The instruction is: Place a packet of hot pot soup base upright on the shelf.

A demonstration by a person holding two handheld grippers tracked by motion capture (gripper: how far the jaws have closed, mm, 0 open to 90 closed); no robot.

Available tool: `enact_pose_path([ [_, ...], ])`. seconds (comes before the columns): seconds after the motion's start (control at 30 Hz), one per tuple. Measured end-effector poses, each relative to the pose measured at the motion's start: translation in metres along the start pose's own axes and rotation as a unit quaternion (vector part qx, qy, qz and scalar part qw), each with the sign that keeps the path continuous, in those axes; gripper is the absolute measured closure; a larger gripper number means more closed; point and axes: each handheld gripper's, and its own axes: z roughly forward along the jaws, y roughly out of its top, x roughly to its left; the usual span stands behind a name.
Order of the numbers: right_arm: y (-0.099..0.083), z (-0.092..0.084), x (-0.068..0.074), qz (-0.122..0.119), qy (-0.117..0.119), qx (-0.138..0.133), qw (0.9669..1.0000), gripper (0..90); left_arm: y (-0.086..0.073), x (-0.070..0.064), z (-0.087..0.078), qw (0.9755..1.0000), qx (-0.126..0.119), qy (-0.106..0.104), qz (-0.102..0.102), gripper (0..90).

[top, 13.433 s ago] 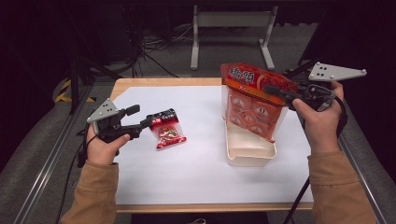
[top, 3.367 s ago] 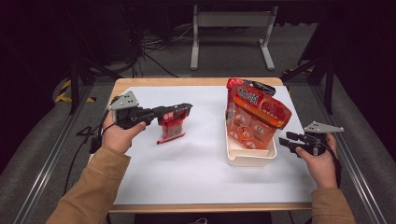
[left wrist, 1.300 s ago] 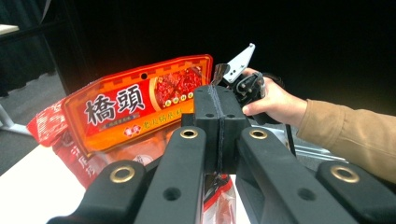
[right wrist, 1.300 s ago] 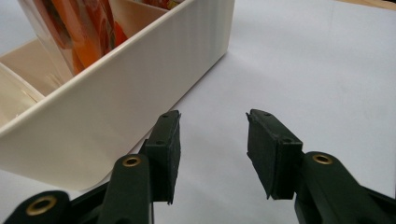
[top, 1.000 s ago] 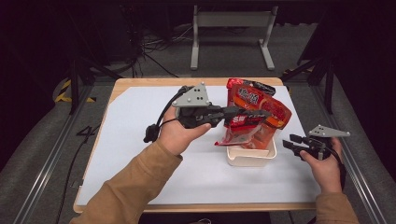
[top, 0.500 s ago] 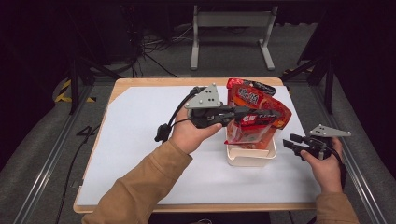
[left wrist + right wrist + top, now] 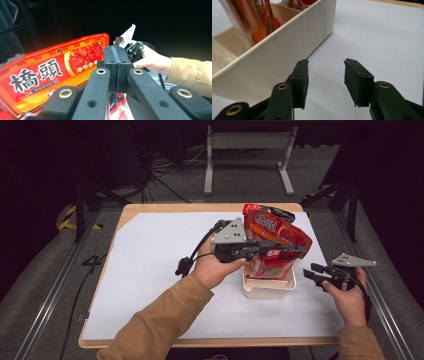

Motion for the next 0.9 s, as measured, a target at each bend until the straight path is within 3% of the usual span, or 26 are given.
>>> enact_pose_path([
  [0.57, 0.0, 0.0, -0.001, 0.002, 0.0, 0.001, 1.0, 54.2, -0.014, -0.004, 0.025, 0.9993, 0.01, -0.033, 0.012, 90.0],
  [0.9, 0.0, 0.001, -0.001, 0.002, 0.0, 0.002, 1.0, 53.7, -0.029, -0.003, 0.034, 0.999, 0.024, -0.037, 0.009, 90.0],
])
